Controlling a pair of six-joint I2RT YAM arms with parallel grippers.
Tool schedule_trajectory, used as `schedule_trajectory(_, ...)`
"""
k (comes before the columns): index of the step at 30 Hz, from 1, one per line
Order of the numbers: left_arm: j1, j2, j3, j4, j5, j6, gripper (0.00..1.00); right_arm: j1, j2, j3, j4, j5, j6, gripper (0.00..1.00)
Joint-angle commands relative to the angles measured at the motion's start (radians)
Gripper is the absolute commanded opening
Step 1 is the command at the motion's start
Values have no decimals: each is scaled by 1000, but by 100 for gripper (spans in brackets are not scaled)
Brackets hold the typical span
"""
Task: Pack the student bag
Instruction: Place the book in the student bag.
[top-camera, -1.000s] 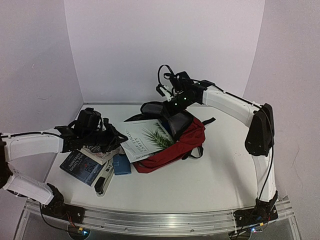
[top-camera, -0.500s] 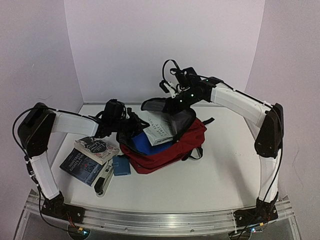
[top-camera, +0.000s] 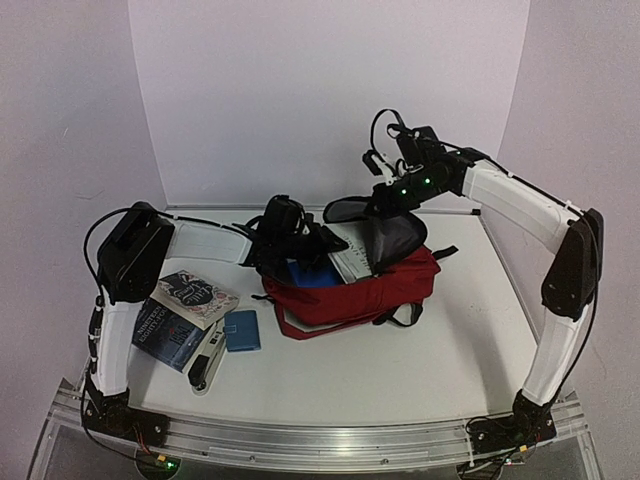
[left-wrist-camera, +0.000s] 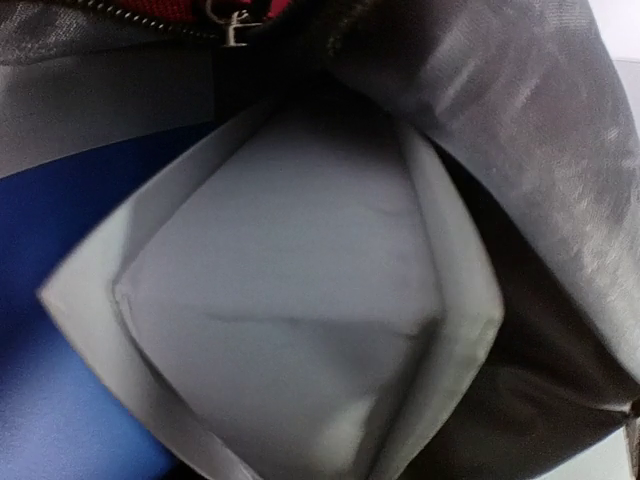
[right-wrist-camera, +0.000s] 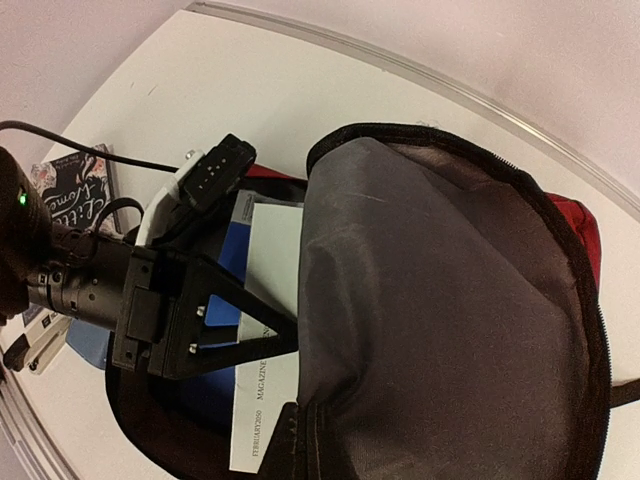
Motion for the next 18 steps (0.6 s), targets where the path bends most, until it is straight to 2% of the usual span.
schedule_trajectory(1,12,-56,42,-146,-60,100,55,-1,-96,-49,56,-61,-54,0)
schedule_trajectory(7,13,-168,64,-362,-125,245,75,-83,-120,-87,44,-60,-108,0)
schedule_trajectory(13,13,-241,67,-487,-111,351,78,-184,-127,-60,-11,-68,-213,0)
schedule_trajectory(18,20,-327,17,-530,-144,361,81,-208,-100,-26,-32,-109,-208,0)
